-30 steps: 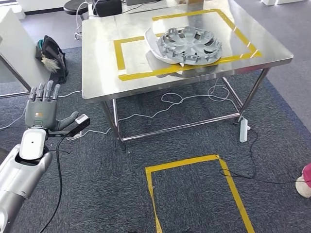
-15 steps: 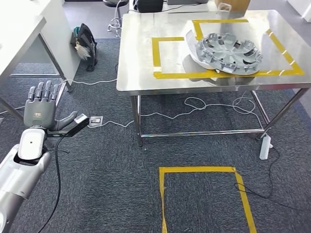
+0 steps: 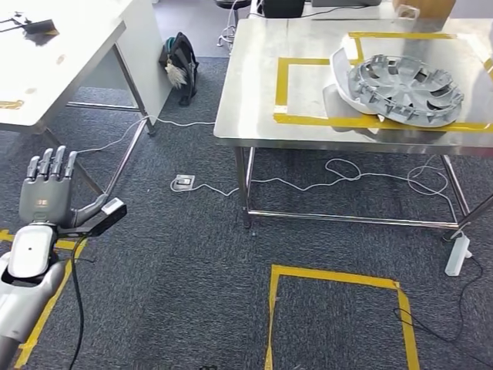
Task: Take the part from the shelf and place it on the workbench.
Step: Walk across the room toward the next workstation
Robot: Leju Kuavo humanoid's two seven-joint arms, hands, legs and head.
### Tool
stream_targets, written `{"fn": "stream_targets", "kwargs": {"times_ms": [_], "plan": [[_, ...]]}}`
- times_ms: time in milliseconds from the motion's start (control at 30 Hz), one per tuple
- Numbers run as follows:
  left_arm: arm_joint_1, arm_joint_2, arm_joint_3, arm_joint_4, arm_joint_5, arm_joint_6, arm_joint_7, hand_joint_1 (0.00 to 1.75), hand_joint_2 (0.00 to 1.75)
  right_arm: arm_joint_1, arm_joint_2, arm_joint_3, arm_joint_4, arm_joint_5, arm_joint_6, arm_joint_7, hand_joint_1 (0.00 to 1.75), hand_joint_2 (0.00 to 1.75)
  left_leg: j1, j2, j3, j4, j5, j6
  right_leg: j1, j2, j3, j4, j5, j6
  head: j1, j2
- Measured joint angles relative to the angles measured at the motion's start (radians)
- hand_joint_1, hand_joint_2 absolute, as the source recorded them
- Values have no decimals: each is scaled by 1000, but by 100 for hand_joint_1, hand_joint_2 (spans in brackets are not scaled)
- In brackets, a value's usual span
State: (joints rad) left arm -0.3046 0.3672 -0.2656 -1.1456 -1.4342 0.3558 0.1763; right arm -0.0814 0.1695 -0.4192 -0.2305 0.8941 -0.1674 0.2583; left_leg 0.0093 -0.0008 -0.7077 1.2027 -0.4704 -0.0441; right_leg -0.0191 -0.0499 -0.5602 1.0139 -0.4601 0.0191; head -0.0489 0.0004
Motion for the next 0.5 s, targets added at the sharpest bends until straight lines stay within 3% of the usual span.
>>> {"fn": "stream_targets", "kwargs": {"times_ms": [67,133,200,267,333,400,433,467,500], "plan": [[74,34,51,-45,29,27,-20,0,0,3,12,0,0,0,-15,1,0,0,-7,49,84,-142,46,6,5,-16,2,1,-4,4,-1,0],[146,62,117,-86,57,57,-49,0,0,8,24,0,1,0,-29,1,0,0,-15,80,123,-214,56,16,13,-33,6,1,-9,13,-1,0],[215,87,187,-117,78,77,-82,0,0,12,32,0,2,0,-39,2,0,0,-14,57,121,-220,56,27,16,-52,13,-3,-14,22,-1,0],[272,109,256,-140,99,90,-113,0,0,15,39,0,3,-1,-45,6,0,0,-9,33,121,-224,61,39,14,-29,6,19,-37,31,2,0],[311,123,314,-159,116,101,-141,0,0,16,42,0,4,-1,-50,8,0,0,-5,7,119,-225,64,48,12,23,-38,122,-98,36,8,0],[346,128,362,-172,122,106,-169,0,0,16,44,0,5,-1,-53,8,0,0,-6,-20,118,-225,65,52,13,44,-101,260,-155,34,10,0],[363,129,384,-178,120,107,-183,0,0,16,44,0,5,-1,-53,8,0,0,-6,-34,118,-225,65,53,15,46,-118,293,-159,32,10,0],[379,128,404,-184,118,108,-195,0,0,16,44,0,6,-1,-53,8,0,0,-7,-50,118,-225,66,53,16,48,-116,287,-144,29,10,0],[393,128,422,-191,116,109,-204,0,0,15,44,0,6,-1,-53,8,0,0,-7,-66,118,-224,67,52,16,54,-95,239,-111,26,10,0]]}}
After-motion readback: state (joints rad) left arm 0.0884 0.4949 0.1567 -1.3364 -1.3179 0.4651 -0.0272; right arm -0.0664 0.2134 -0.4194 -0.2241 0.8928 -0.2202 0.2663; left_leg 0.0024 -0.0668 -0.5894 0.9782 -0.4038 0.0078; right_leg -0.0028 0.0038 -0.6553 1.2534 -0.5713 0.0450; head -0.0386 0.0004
